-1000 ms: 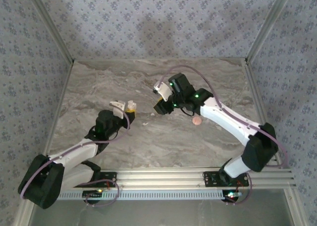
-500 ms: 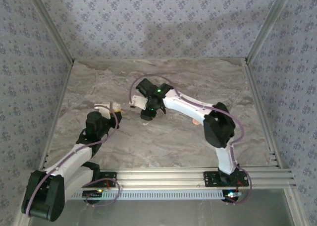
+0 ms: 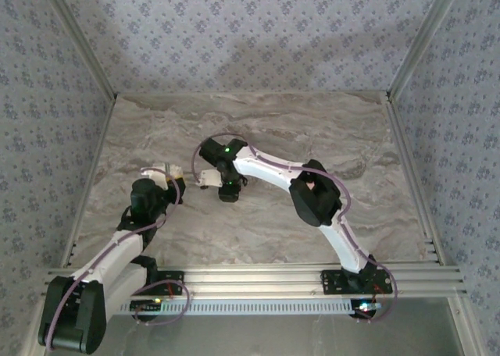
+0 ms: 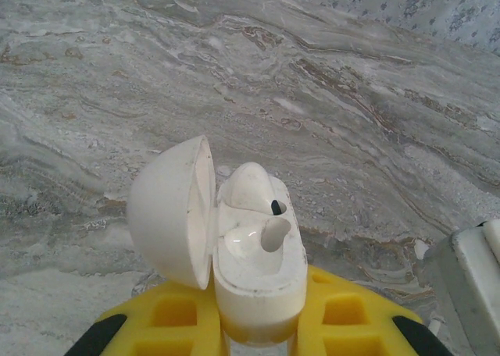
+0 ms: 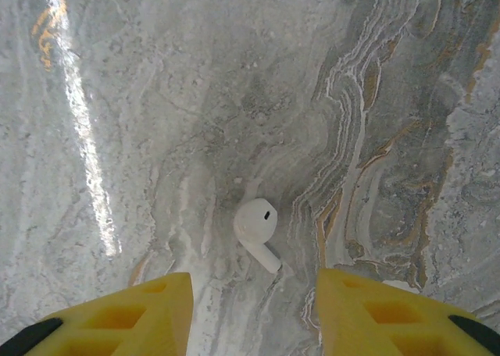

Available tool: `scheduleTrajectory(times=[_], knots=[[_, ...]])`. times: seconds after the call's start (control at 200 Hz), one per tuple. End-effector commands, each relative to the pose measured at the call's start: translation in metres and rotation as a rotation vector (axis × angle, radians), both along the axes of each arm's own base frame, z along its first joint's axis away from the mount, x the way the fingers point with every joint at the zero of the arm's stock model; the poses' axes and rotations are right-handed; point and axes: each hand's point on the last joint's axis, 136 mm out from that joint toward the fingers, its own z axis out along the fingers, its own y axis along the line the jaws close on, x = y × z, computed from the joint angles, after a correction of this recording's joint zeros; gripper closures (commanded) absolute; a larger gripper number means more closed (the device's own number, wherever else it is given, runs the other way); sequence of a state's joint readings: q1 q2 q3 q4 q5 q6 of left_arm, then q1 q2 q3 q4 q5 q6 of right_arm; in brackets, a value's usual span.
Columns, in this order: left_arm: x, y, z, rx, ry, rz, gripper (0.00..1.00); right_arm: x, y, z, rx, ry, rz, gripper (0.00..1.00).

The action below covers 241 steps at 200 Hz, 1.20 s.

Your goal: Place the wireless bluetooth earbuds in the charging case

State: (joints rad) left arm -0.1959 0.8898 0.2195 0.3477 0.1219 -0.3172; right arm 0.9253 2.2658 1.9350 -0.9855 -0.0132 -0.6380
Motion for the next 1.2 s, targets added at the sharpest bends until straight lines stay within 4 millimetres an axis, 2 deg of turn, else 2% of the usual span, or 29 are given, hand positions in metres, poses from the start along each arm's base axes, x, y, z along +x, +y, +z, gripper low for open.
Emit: scheduleTrajectory(times=[0.0,0.57,0.82,0.989,1.199], knots=[[0.000,0.003,0.004,-0.015,-0.013,0.015,0.90,0.002,-0.001,-0.006,-0.035,-0.003,0.036,0.53],[0.001,0.005,0.003,-0.020,-0.007,0.025,0.90,0.009,0.015,-0.024,-0.005,0.025,0.059,0.53],[0.000,0.005,0.006,-0.017,-0.012,0.025,0.89,0.017,0.007,-0.042,-0.086,0.010,0.061,0.55],[0.000,0.006,0.006,-0.018,-0.012,0.027,0.89,0.018,0.003,-0.047,-0.108,0.006,0.056,0.63],[0.001,0.006,0.006,-0.018,-0.011,0.028,0.89,0.021,0.000,-0.037,-0.099,0.007,0.043,0.71]])
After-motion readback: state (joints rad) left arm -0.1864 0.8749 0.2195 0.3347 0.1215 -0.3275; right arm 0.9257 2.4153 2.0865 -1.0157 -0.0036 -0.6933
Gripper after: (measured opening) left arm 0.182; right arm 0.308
